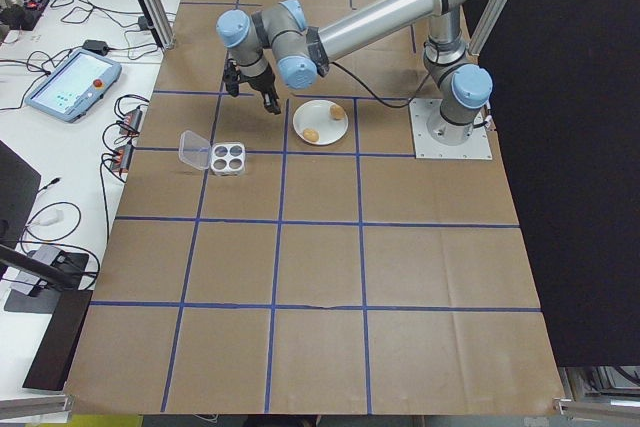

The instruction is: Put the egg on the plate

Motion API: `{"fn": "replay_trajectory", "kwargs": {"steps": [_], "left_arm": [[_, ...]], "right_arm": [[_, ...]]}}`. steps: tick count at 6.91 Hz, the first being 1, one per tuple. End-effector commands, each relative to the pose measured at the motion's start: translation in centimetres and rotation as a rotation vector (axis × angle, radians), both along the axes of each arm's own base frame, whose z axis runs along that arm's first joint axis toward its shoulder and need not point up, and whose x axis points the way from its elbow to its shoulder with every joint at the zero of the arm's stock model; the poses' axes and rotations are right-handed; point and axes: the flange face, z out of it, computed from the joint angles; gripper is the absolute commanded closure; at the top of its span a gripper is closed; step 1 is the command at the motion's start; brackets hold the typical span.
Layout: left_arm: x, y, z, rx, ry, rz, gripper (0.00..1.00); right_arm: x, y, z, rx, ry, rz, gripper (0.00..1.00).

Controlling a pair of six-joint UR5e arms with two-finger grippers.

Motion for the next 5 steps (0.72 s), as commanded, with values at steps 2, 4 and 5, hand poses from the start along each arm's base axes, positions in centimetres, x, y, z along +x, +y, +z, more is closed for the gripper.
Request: {"fn": "replay_trajectory", "kwargs": {"steps": [2,4,5], "left_arm": [[-2.8,6.1,-5.6,0.026,-0.007,0.042,0.90],[-4.3,6.7,-7.3,0.026,0.007,0.060,0.85],[-4.3,6.7,-7.7,0.024,0.008,0.056,0.64]], "right_arm": [[0.0,0.0,0.0,0.000,0.000,0.000,0.00],[0.0,0.0,0.0,0.000,0.000,0.000,0.00],[0.0,0.0,0.0,0.000,0.000,0.000,0.00]]}}
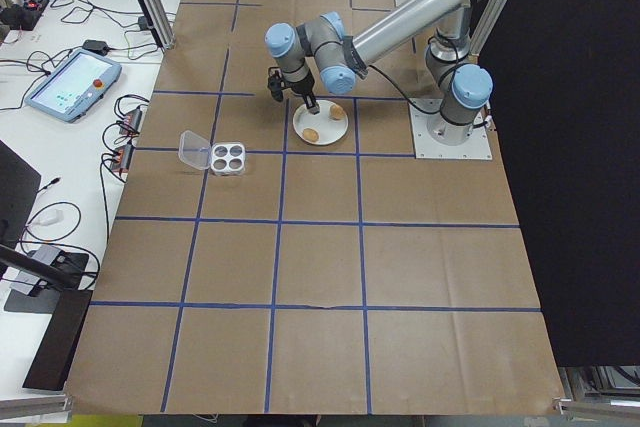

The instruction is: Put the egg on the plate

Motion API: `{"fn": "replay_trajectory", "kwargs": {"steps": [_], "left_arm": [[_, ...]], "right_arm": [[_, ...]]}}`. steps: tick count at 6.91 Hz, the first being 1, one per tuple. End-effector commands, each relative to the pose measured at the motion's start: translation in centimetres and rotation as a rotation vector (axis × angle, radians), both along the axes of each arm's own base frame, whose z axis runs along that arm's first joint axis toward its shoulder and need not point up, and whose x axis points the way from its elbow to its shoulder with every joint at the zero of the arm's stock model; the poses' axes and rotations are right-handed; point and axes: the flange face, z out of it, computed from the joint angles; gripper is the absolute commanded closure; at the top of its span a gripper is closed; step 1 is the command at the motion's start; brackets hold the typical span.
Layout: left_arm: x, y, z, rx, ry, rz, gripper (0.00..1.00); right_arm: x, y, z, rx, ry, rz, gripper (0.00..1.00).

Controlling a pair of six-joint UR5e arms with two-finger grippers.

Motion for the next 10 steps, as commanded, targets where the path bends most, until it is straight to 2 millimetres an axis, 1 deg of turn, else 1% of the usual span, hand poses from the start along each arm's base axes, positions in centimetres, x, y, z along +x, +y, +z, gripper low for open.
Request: {"fn": "replay_trajectory", "kwargs": {"steps": [1,2,3,4,5,6,7,8,9,10], "left_arm": [[-0.2,0.1,-0.7,-0.002,0.006,0.001,0.48],[-0.2,0.1,-0.3,-0.011,0.003,0.004,0.25],[-0.3,0.2,0.6,-0.031,-0.003,0.007,0.10],[-0.3,-0.2,2.0,-0.064,-0.011,0.005,0.01],[-0.4,-0.1,3.3,-0.089,-0.017,0.004,0.01],[-0.9,0.1,6.2,-0.149,-0.029,-0.005,0.01],[-2.3,0.4,9.5,-0.202,-0.047,-0.043,0.01],[-5.0,0.6,12.5,-0.248,-0.052,-0.100,0.01],[-7.3,0.2,14.9,-0.279,-0.045,-0.166,0.01],[-8.6,-0.3,17.7,-0.286,-0.037,-0.230,0.01]], "right_arm": [[0.0,0.0,0.0,0.000,0.000,0.000,0.00],[0.0,0.0,0.0,0.000,0.000,0.000,0.00],[0.0,0.0,0.0,0.000,0.000,0.000,0.00],[0.0,0.0,0.0,0.000,0.000,0.000,0.00],[0.0,0.0,0.0,0.000,0.000,0.000,0.00],[0.0,0.0,0.0,0.000,0.000,0.000,0.00],[0.0,0.0,0.0,0.000,0.000,0.000,0.00],[0.0,0.0,0.0,0.000,0.000,0.000,0.00],[0.0,0.0,0.0,0.000,0.000,0.000,0.00],[0.0,0.0,0.0,0.000,0.000,0.000,0.00]]}}
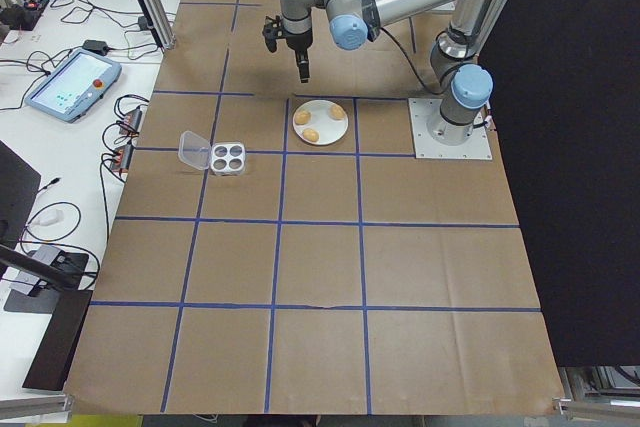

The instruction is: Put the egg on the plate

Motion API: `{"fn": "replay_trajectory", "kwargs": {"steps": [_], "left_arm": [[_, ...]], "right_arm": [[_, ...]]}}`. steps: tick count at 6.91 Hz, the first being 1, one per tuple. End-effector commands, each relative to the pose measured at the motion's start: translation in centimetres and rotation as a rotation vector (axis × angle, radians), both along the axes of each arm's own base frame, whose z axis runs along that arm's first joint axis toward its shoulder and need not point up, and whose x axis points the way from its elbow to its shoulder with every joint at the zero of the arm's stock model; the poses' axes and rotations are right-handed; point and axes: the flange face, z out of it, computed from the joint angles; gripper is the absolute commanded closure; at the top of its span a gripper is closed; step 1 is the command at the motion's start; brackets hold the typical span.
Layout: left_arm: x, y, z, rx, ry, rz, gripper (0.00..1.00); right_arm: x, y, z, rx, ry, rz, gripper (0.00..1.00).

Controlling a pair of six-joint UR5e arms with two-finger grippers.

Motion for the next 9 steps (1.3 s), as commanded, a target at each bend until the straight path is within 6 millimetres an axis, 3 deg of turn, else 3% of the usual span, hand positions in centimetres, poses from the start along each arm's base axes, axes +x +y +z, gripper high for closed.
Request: {"fn": "replay_trajectory", "kwargs": {"steps": [1,2,3,5,7,9], "left_arm": [[-3.4,-0.9,6.9,-0.018,0.000,-0.153,0.01],[-4.3,-1.0,10.9,-0.004,0.000,-0.189,0.01],[-5.4,-0.8,13.6,-0.022,0.000,-0.212,0.01],[-7.3,-0.3,14.4,-0.036,-0.009,-0.224,0.01],[-7.5,-1.1,14.3,-0.044,-0.009,-0.237,0.01],[-7.4,-0.3,14.3,-0.041,-0.012,-0.240,0.01]], "right_arm": [[0.0,0.0,0.0,0.000,0.000,0.000,0.00],[0.0,0.0,0.0,0.000,0.000,0.000,0.00],[0.0,0.0,0.0,0.000,0.000,0.000,0.00],[0.0,0.0,0.0,0.000,0.000,0.000,0.00],[0.0,0.0,0.0,0.000,0.000,0.000,0.00],[0.0,0.0,0.0,0.000,0.000,0.000,0.00]]}}
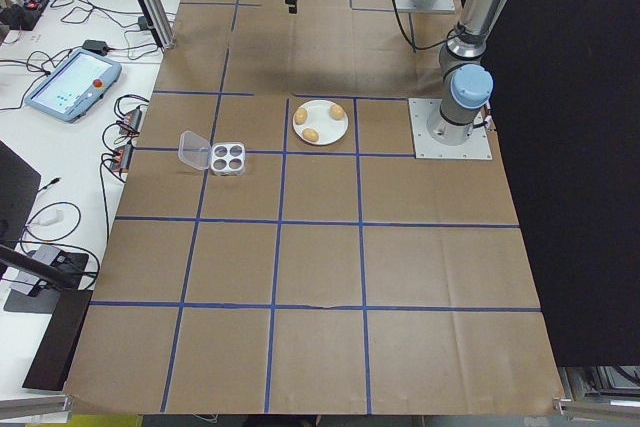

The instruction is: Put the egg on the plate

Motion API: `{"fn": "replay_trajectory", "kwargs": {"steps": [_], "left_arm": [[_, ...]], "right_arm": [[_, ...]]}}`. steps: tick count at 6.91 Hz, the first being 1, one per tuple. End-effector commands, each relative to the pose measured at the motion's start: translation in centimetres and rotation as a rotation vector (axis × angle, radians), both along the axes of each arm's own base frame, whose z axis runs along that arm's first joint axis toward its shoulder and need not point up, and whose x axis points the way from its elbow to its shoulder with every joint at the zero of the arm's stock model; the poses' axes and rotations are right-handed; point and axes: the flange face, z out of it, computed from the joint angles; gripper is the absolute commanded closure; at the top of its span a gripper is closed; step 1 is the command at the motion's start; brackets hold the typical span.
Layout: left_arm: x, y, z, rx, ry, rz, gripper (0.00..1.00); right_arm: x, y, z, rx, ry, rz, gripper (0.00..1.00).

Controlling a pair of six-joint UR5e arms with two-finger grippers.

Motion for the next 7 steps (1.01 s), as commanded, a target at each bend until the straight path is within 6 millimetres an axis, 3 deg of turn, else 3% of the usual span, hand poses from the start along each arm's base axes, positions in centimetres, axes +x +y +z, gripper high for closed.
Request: {"fn": "replay_trajectory", "kwargs": {"steps": [1,7], "left_arm": [[-0.01,0.23,0.07,-0.002,-0.001,-0.003,0.01],[0.04,-0.13,0.60,-0.014,0.001,-0.003,0.01]], "right_arm": [[0.00,0.00,0.00,0.000,0.000,0.000,0.00],[0.00,0.00,0.00,0.000,0.000,0.000,0.00]]}}
